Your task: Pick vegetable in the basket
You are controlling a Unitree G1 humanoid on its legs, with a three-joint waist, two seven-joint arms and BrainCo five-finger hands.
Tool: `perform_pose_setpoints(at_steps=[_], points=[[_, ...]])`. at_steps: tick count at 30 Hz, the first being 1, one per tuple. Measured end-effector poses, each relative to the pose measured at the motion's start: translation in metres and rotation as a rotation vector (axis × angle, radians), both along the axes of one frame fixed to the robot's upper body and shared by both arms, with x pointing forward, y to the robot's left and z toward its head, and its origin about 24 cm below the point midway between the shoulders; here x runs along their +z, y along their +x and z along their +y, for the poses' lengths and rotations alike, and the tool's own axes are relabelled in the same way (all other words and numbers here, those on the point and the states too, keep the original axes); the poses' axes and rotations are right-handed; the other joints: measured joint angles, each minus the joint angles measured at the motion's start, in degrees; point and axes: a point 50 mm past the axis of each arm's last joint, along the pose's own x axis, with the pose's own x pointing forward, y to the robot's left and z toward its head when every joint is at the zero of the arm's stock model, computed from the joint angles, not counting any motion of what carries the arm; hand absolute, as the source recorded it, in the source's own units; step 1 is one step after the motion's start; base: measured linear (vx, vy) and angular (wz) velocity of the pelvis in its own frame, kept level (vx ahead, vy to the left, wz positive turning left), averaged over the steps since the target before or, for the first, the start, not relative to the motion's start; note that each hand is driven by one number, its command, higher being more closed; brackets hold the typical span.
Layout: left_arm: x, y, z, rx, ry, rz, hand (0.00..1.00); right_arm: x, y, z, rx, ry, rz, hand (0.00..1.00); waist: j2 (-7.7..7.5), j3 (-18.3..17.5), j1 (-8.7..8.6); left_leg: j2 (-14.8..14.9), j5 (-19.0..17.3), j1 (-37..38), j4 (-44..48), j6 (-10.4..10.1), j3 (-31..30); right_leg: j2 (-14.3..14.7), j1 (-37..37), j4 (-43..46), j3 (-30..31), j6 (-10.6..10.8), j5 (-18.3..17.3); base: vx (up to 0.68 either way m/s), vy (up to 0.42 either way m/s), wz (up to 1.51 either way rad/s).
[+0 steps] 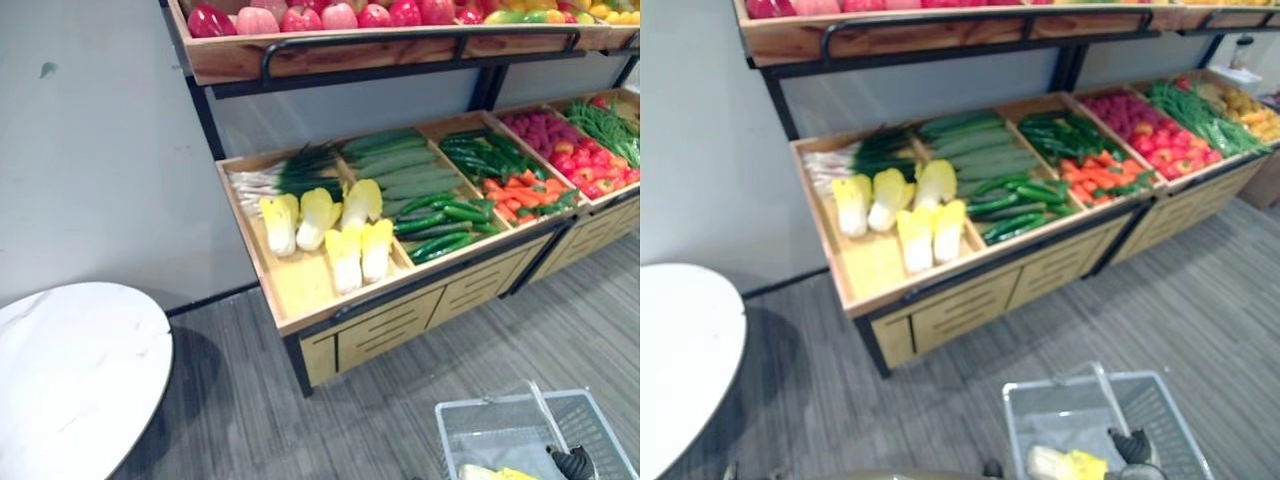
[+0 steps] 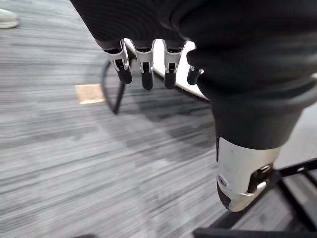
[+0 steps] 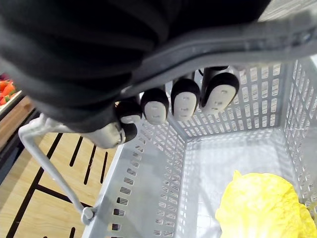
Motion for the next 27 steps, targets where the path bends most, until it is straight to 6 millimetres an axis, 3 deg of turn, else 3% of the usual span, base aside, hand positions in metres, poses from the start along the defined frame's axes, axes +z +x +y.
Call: perform_pose_setpoints(at_steps=[4, 9, 12, 15, 17, 19, 20, 21, 22, 24, 27], points=[[-0.005, -0.011, -0.006, -0.046, -0.076, 0.058, 0.00, 0.001, 0.007, 0.002, 0.026, 0.000, -0.008, 1.00, 0.08, 0.1, 0.03, 0.3, -0.2, 1.0, -0.6, -0.3, 1.6, 0.6, -0.2, 0.0, 1.8, 0.0, 0.0, -0.02, -0.030, -0.21], [-0.010, 0.009, -0.020, -0.164, -0.156, 0.039, 0.00, 0.002, 0.008, 0.001, 0.027, -0.005, -0.009, 1.00, 0.13, 0.6, -0.19, 0.4, -0.5, 1.8, -0.7, -0.4, 2.2, 0.8, 0.0, 0.3, 2.5, 0.0, 0.0, -0.01, -0.028, -0.09], [-0.010, 0.023, -0.027, -0.256, -0.203, 0.003, 0.00, 0.004, 0.013, 0.000, 0.022, -0.009, -0.028, 1.00, -0.16, 3.5, -0.21, 2.1, -5.2, 0.8, 7.4, -0.5, 3.5, 0.7, -0.3, 5.0, 4.3, -0.2, -1.9, -0.02, 0.005, -0.23], [-0.010, 0.037, -0.031, -0.338, -0.214, -0.002, 0.00, 0.009, 0.015, 0.000, 0.005, -0.015, -0.075, 1.00, -0.01, 4.2, -0.43, 3.4, -8.9, -2.5, 14.6, -0.2, 5.2, 1.0, -3.6, 8.5, 6.5, -0.2, -2.2, -0.07, 0.035, -0.43], [-0.008, 0.045, -0.027, -0.373, -0.193, -0.003, 0.00, 0.015, 0.023, 0.004, 0.010, -0.021, -0.129, 1.00, -0.22, 5.1, -0.51, 4.2, -10.4, -5.0, 17.2, 0.4, 9.2, 1.3, -7.9, 9.9, 10.7, 2.3, 0.4, -0.15, 0.061, -0.95], [-0.006, 0.050, -0.020, -0.371, -0.171, -0.010, 0.00, 0.019, 0.032, 0.008, 0.038, -0.022, -0.160, 1.00, 0.05, 5.7, -0.32, 5.6, -10.5, -5.6, 18.1, 1.8, 15.1, 3.5, -10.5, 4.8, 12.6, 4.4, 10.2, -0.24, 0.105, -1.57], [-0.006, 0.046, -0.020, -0.365, -0.172, -0.005, 0.00, 0.022, 0.046, 0.015, 0.071, -0.013, -0.191, 1.00, 1.64, 6.8, 0.20, 8.0, -9.9, -5.1, 17.2, 2.8, 20.7, 4.6, -10.6, 3.7, 8.1, 3.8, 13.2, -0.22, 0.079, -1.74], [-0.005, 0.051, -0.018, -0.366, -0.163, -0.018, 0.00, 0.026, 0.055, 0.017, 0.076, -0.015, -0.218, 1.00, 2.04, 8.7, -0.42, 8.7, -9.3, -3.9, 16.2, 3.1, 23.7, 3.9, -11.5, 12.4, 0.2, -4.3, 6.3, -0.30, 0.098, -2.03], [-0.003, 0.055, -0.016, -0.373, -0.156, -0.030, 0.00, 0.027, 0.057, 0.015, 0.083, -0.017, -0.217, 1.00, 1.92, 10.2, -0.14, 8.9, -8.1, -1.4, 14.0, 3.3, 27.9, 1.3, -10.8, 23.0, -8.9, -8.1, -1.9, -0.21, 0.078, -1.55], [-0.003, 0.050, -0.016, -0.377, -0.160, -0.017, 0.00, 0.024, 0.064, 0.023, 0.118, -0.002, -0.209, 1.00, 0.82, 9.9, 0.33, 9.5, -7.4, 0.7, 13.4, 3.4, 35.1, -2.8, -8.0, 31.4, -15.2, -7.1, -8.4, -0.17, 0.020, -1.86], [-0.003, 0.056, -0.019, -0.393, -0.167, -0.029, 0.00, 0.024, 0.071, 0.029, 0.138, 0.009, -0.211, 1.00, 0.30, 9.9, 0.29, 11.2, -7.0, 1.3, 14.8, 2.8, 41.6, -5.2, -6.7, 33.6, -15.3, -5.9, -10.5, -0.07, -0.111, -1.51]])
